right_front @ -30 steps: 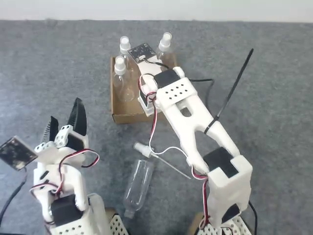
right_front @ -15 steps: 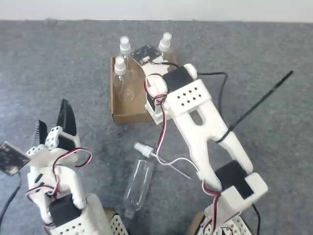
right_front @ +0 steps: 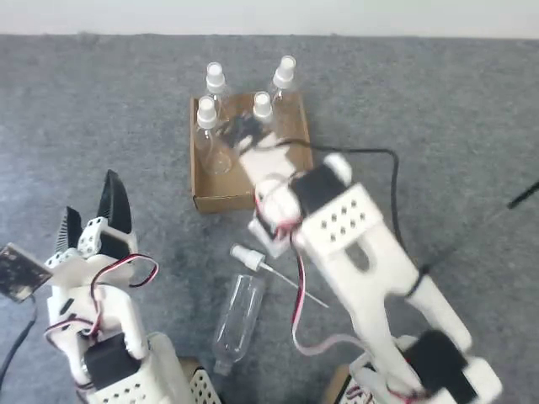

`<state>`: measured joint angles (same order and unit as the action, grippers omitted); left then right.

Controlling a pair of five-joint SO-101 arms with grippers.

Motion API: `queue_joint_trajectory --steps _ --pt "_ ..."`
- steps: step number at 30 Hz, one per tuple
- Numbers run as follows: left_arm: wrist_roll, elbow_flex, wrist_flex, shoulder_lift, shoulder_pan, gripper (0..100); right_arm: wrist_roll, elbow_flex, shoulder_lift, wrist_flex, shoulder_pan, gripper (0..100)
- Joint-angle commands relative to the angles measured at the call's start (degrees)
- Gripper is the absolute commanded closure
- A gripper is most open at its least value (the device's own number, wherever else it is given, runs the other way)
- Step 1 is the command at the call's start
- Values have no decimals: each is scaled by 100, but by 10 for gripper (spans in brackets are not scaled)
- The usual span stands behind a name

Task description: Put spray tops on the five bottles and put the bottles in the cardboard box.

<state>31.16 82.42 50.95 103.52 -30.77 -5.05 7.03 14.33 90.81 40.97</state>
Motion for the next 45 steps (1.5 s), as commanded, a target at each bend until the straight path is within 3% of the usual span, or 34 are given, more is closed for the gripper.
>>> queue_joint_trajectory --steps 1,3,10,16,25,45 --pt "0 -75 -176 79 -53 702 -18 554 831 -497 426 793" --pt "0 -75 -176 79 -62 702 114 782 971 -699 629 793" --pt "9 -57 -325 79 -457 702 2215 1477 1015 -1701 1358 791" --pt "9 -48 -334 79 -466 702 3174 2286 1015 -2598 1815 790" --pt "0 -48 -334 79 -466 702 4677 2523 1007 -2686 2316 789" --pt "-9 -40 -334 79 -440 702 5099 1952 -1235 -2923 2202 794"
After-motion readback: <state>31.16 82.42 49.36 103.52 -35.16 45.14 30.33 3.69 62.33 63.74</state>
